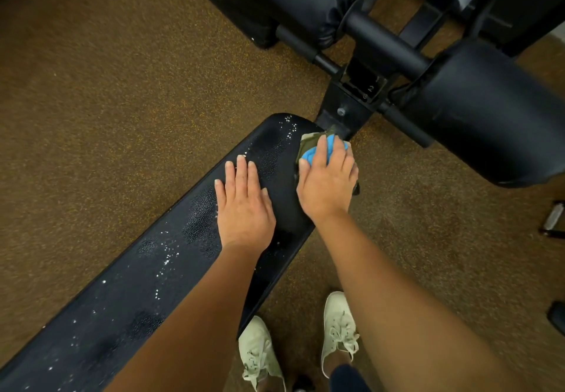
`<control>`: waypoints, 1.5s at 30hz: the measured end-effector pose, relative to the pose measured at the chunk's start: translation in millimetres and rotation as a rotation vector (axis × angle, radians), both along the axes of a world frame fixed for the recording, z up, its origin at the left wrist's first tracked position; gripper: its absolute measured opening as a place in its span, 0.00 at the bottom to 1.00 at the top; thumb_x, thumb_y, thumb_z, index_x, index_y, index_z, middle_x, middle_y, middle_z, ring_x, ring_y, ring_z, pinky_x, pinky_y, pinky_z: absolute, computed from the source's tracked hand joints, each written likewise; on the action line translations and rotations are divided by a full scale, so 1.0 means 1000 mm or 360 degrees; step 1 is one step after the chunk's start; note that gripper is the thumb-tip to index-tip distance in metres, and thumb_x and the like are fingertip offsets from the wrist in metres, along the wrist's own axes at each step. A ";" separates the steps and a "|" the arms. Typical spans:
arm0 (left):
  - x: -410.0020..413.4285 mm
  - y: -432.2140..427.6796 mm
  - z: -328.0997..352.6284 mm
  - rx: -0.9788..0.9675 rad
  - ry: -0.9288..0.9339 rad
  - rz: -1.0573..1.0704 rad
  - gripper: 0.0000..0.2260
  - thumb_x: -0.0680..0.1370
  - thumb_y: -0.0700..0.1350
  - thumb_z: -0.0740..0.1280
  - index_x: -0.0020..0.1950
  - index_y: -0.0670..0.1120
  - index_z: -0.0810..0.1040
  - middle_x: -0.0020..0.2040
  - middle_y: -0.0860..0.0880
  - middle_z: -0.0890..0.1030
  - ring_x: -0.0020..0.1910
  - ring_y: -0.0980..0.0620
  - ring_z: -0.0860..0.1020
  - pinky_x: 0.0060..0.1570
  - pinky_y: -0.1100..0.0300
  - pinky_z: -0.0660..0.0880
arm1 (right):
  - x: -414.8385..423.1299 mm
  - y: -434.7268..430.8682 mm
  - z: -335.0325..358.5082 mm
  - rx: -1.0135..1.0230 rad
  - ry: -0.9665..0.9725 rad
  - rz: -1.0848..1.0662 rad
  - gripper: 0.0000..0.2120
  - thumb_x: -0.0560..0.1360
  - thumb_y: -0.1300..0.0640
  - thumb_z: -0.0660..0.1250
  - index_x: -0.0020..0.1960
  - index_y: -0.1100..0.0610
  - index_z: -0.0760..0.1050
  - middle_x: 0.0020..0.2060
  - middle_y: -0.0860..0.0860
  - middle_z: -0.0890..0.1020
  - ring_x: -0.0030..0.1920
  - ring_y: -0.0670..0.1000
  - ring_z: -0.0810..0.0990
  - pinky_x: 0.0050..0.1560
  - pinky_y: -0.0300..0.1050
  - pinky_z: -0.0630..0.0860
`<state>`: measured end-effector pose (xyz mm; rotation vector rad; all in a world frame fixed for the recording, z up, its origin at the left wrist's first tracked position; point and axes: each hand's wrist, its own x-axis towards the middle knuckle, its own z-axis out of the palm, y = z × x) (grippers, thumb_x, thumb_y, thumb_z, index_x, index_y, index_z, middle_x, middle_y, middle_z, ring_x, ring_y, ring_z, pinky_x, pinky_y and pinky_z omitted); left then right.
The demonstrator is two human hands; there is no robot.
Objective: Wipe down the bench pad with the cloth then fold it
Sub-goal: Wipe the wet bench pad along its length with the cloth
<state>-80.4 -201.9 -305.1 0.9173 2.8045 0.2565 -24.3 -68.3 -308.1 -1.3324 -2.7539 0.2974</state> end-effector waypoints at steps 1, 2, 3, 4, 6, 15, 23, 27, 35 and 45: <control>0.000 0.000 0.000 0.0000 -0.0002 -0.0001 0.27 0.81 0.51 0.43 0.77 0.41 0.55 0.79 0.44 0.52 0.78 0.44 0.47 0.75 0.44 0.46 | -0.001 0.000 0.000 -0.0009 0.0007 -0.0048 0.28 0.79 0.45 0.53 0.73 0.60 0.61 0.70 0.61 0.65 0.71 0.64 0.61 0.64 0.65 0.66; 0.000 0.000 0.000 -0.0003 -0.0004 -0.0004 0.27 0.81 0.51 0.43 0.77 0.41 0.55 0.79 0.44 0.52 0.78 0.44 0.47 0.75 0.44 0.46 | -0.002 -0.005 -0.001 -0.0029 0.0029 -0.0137 0.28 0.79 0.46 0.54 0.74 0.60 0.61 0.71 0.61 0.64 0.71 0.64 0.61 0.63 0.64 0.67; 0.000 0.000 0.000 -0.0004 -0.0003 -0.0005 0.27 0.81 0.51 0.43 0.77 0.41 0.55 0.79 0.44 0.52 0.78 0.44 0.47 0.75 0.44 0.46 | -0.003 -0.014 0.000 -0.0066 0.0065 -0.0280 0.28 0.79 0.46 0.54 0.74 0.60 0.60 0.71 0.62 0.63 0.70 0.64 0.61 0.63 0.63 0.68; 0.000 0.000 0.000 -0.0003 -0.0001 -0.0004 0.27 0.80 0.51 0.43 0.77 0.41 0.55 0.79 0.43 0.52 0.78 0.44 0.47 0.75 0.44 0.46 | -0.005 -0.028 0.001 -0.0117 0.0109 -0.0449 0.28 0.79 0.46 0.55 0.74 0.61 0.60 0.72 0.62 0.62 0.69 0.65 0.61 0.61 0.63 0.69; -0.001 0.000 -0.002 0.0002 -0.0005 0.0006 0.27 0.80 0.51 0.44 0.77 0.41 0.56 0.78 0.43 0.53 0.78 0.44 0.48 0.74 0.44 0.47 | -0.006 -0.061 0.005 -0.0237 0.0170 -0.0686 0.29 0.78 0.47 0.57 0.74 0.62 0.60 0.72 0.64 0.61 0.68 0.67 0.61 0.60 0.62 0.70; -0.001 -0.003 -0.002 0.0001 -0.0015 -0.0031 0.26 0.81 0.51 0.43 0.78 0.41 0.53 0.79 0.44 0.51 0.78 0.45 0.45 0.75 0.45 0.46 | -0.017 -0.008 0.006 -0.0351 0.0293 -0.0780 0.30 0.80 0.48 0.56 0.76 0.64 0.54 0.73 0.66 0.57 0.64 0.65 0.64 0.63 0.54 0.62; -0.001 -0.003 -0.001 0.0009 -0.0010 -0.0030 0.26 0.81 0.51 0.44 0.77 0.41 0.55 0.79 0.44 0.53 0.78 0.45 0.47 0.75 0.46 0.46 | 0.013 -0.076 0.001 -0.0329 0.0488 -0.0645 0.30 0.79 0.49 0.56 0.73 0.67 0.58 0.66 0.72 0.63 0.59 0.68 0.69 0.58 0.57 0.71; -0.002 -0.003 0.000 -0.0005 -0.0015 -0.0043 0.27 0.81 0.51 0.43 0.77 0.41 0.54 0.79 0.44 0.51 0.78 0.45 0.46 0.75 0.46 0.45 | 0.001 -0.034 0.003 -0.0433 0.0499 -0.0718 0.32 0.80 0.50 0.58 0.76 0.65 0.51 0.69 0.69 0.58 0.64 0.65 0.65 0.63 0.53 0.66; -0.001 -0.002 0.000 -0.0051 0.0004 -0.0038 0.27 0.81 0.51 0.43 0.78 0.41 0.53 0.79 0.43 0.51 0.78 0.44 0.47 0.75 0.46 0.46 | 0.011 -0.069 0.002 -0.0454 0.0602 -0.0742 0.31 0.80 0.47 0.56 0.75 0.66 0.56 0.66 0.70 0.64 0.63 0.67 0.68 0.63 0.56 0.69; 0.000 -0.004 -0.001 -0.0022 0.0002 -0.0050 0.26 0.82 0.51 0.43 0.78 0.41 0.52 0.79 0.43 0.50 0.78 0.44 0.46 0.75 0.46 0.46 | -0.005 0.005 0.005 -0.0411 0.0316 -0.0640 0.30 0.81 0.47 0.55 0.76 0.61 0.54 0.68 0.66 0.62 0.62 0.65 0.67 0.61 0.53 0.66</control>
